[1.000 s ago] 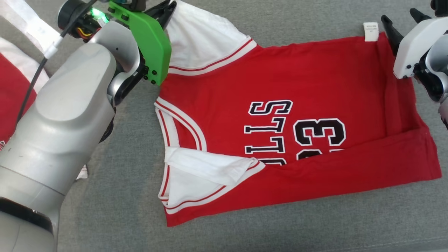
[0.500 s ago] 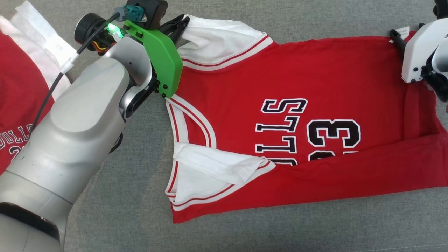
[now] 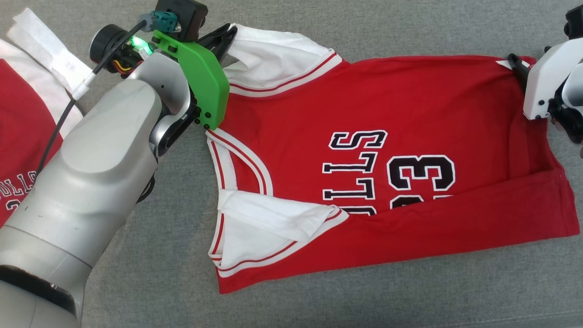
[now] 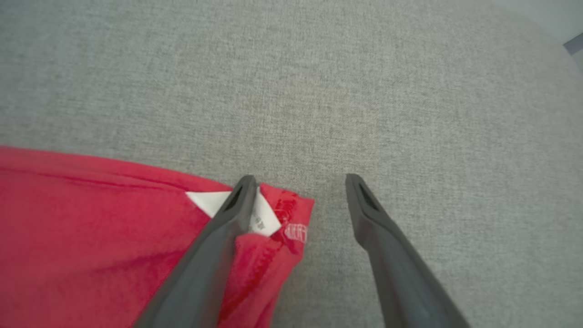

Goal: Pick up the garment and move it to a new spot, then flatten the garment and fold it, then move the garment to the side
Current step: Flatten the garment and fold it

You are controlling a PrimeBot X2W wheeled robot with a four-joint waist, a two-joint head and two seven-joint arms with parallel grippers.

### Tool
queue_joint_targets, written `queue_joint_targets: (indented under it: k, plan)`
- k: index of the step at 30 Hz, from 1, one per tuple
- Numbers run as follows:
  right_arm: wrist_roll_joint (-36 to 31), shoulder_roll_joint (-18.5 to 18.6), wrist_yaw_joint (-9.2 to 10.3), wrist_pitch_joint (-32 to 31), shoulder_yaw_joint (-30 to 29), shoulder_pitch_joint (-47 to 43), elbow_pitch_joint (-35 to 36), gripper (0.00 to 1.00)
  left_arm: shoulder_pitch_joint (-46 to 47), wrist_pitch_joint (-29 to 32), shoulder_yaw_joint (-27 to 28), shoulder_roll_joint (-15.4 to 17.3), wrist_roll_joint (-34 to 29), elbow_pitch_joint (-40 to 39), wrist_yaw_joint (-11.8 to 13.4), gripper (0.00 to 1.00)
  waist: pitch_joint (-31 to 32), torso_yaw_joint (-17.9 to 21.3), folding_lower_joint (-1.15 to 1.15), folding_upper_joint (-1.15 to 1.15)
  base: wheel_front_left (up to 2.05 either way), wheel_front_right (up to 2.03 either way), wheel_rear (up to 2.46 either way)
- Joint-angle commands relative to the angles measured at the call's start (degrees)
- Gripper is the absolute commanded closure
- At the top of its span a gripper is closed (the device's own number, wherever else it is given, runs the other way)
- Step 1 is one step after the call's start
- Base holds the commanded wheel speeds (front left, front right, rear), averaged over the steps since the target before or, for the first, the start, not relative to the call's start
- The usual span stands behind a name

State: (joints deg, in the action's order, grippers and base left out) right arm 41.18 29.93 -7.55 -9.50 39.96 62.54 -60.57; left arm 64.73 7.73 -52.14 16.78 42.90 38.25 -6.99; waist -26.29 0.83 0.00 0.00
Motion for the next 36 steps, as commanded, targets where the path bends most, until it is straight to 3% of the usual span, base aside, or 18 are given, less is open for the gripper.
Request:
queue_joint_targets:
  k: [1, 11, 25, 26, 27, 28, 29, 36]
  plan:
    - [0.7, 0.3, 0.13, 0.1, 0.3, -0.9, -0.2, 0.00, -0.6, -0.4, 0.2, 0.0, 0.5, 0.4, 0.4, 1.00, 0.1, 0.0, 0.00, 0.00, 0.00, 0.00, 0.00]
    - [6.9, -0.4, 0.12, 1.7, 0.3, -1.9, 2.6, 0.00, -1.0, -1.2, -0.2, 0.0, 1.0, 2.3, 0.3, 1.00, 1.0, 0.3, 0.00, 0.00, 0.00, 0.00, 0.00]
    - [8.6, 0.9, 0.12, 1.4, 3.3, -1.2, 0.4, 0.00, 0.9, -1.4, -1.2, -0.9, 1.3, 3.5, 0.0, 1.00, 0.3, -0.3, 0.00, 0.00, 0.00, 0.00, 0.00]
    - [8.7, 0.7, 0.12, 1.4, 3.5, -1.2, 0.2, 0.07, 1.0, -1.4, -1.2, -0.9, 1.3, 3.6, 0.0, 1.00, 0.3, -0.3, 0.00, 0.00, 0.00, 0.00, 0.00]
    - [8.7, 0.5, 0.12, 1.5, 3.6, -1.0, -0.1, 0.60, 1.0, -1.5, -1.3, -1.0, 1.4, 3.7, 0.0, 1.00, 0.3, -0.3, 0.00, 0.00, 0.00, 0.00, 0.00]
    - [8.8, 0.3, 0.12, 1.5, 3.8, -1.0, -0.2, 0.96, 1.0, -1.6, -1.3, -1.0, 1.4, 3.8, -0.1, 1.00, 0.4, -0.3, 0.00, 0.00, 0.00, 0.00, 0.00]
    - [8.9, 0.3, 0.12, 1.8, 4.0, -0.9, -0.3, 1.00, 0.9, -1.6, -1.5, -1.0, 1.4, 4.0, -0.1, 1.00, 0.5, -0.3, 0.00, 0.00, 0.00, 0.00, 0.00]
    - [8.8, 1.4, 0.13, 4.4, 4.9, 0.5, -1.2, 1.00, 1.8, -2.6, -1.4, -0.8, 1.0, 5.5, 0.3, 1.00, 1.3, -0.2, 0.00, 0.00, 0.00, 0.00, 0.00]
